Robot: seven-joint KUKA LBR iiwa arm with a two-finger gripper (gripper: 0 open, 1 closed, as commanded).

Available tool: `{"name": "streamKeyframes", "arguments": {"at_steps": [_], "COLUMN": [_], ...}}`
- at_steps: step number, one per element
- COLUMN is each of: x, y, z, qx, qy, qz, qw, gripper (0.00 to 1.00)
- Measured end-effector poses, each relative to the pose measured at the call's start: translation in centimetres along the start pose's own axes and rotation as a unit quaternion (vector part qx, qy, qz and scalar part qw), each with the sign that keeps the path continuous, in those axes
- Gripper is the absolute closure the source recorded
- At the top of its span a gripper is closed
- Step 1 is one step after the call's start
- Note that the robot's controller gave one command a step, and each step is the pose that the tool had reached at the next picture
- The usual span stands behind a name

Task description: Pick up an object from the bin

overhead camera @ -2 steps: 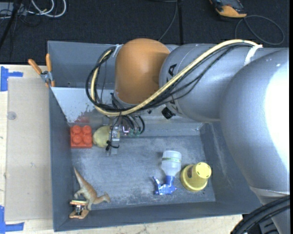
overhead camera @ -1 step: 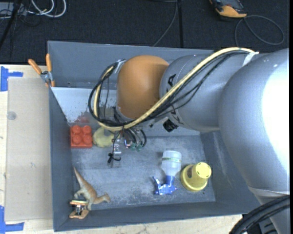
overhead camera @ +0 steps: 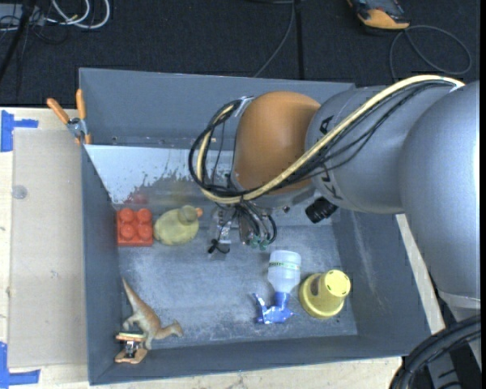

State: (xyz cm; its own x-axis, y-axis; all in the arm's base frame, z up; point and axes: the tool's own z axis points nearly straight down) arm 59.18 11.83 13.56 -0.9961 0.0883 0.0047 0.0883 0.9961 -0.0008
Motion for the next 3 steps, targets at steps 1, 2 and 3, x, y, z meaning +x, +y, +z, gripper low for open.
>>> {"name": "streamKeyframes", "arguments": {"at_steps": [1,2,3], "x": [0.0,0.0,1.9], "y": [0.0,0.0,-3.4], "z": [0.0,0.0,0.6], "qx": [0.0,0.0,-0.002], "qy": [0.0001,0.0001,-0.0006], "qz": [0.001,0.001,0.002], "qw": [1.0,1.0,1.0], "gripper": [0.0,0.0,0.0]}}
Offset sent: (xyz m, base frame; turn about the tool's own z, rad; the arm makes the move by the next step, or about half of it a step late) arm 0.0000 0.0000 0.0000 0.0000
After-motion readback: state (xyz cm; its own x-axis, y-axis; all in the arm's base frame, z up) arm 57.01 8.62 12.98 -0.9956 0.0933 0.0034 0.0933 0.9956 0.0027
